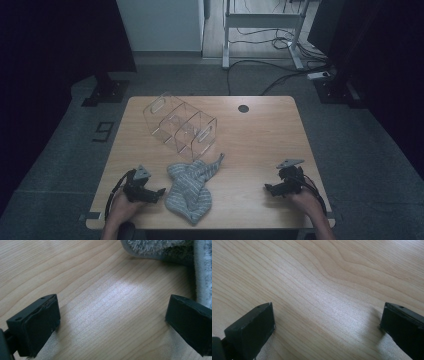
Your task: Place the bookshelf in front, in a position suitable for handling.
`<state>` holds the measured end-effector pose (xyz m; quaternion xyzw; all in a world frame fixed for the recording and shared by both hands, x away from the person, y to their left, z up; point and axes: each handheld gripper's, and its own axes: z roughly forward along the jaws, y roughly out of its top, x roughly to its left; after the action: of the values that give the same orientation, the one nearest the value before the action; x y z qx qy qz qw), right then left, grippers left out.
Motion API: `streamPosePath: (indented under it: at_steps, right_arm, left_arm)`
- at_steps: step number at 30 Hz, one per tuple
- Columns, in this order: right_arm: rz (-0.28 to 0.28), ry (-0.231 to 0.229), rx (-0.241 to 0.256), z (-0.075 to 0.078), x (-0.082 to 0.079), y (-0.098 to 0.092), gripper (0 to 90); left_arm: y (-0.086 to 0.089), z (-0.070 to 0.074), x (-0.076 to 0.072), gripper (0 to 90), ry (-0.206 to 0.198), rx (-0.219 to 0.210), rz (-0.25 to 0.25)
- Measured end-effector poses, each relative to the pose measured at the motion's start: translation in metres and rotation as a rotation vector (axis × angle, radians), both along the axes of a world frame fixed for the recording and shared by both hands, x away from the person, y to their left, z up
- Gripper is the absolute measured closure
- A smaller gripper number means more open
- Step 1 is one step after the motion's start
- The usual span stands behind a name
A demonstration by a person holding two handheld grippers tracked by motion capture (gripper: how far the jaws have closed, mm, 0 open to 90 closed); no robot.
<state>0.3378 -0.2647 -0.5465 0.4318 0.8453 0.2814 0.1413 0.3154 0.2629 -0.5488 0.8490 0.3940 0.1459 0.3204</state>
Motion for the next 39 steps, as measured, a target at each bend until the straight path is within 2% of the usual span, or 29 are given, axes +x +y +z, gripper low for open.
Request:
streamPosePath:
  at_steps: [10, 12, 19, 21, 31, 35, 39]
  right_arm:
    - [0.015, 0.020, -0.024, 0.003, 0.003, 0.002, 0.0]
    - [0.023, 0.015, -0.036, 0.004, 0.002, 0.003, 0.0]
    - [0.050, -0.012, -0.027, 0.012, -0.002, 0.008, 0.0]
    - [0.084, -0.019, -0.043, 0.015, -0.005, 0.014, 0.0]
    - [0.136, -0.021, -0.018, 0.022, -0.009, 0.031, 0.0]
    - [0.176, -0.033, 0.014, 0.027, -0.011, 0.038, 0.0]
    - [0.190, -0.043, 0.031, 0.031, -0.012, 0.044, 0.0]
  left_arm:
    - [0.000, 0.000, 0.000, 0.0, 0.000, 0.000, 0.000]
    - [0.000, 0.000, 0.000, 0.0, 0.001, -0.001, 0.005]
    - [-0.002, 0.001, -0.001, 0.0, 0.010, 0.007, 0.015]
    - [-0.002, 0.001, -0.001, 0.0, 0.010, 0.007, 0.014]
    - [-0.001, 0.000, -0.002, 0.0, 0.000, -0.001, 0.009]
    - [-0.001, 0.000, -0.002, 0.0, 0.000, -0.001, 0.009]
    - [-0.001, 0.000, -0.002, 0.0, 0.000, 0.001, 0.008]
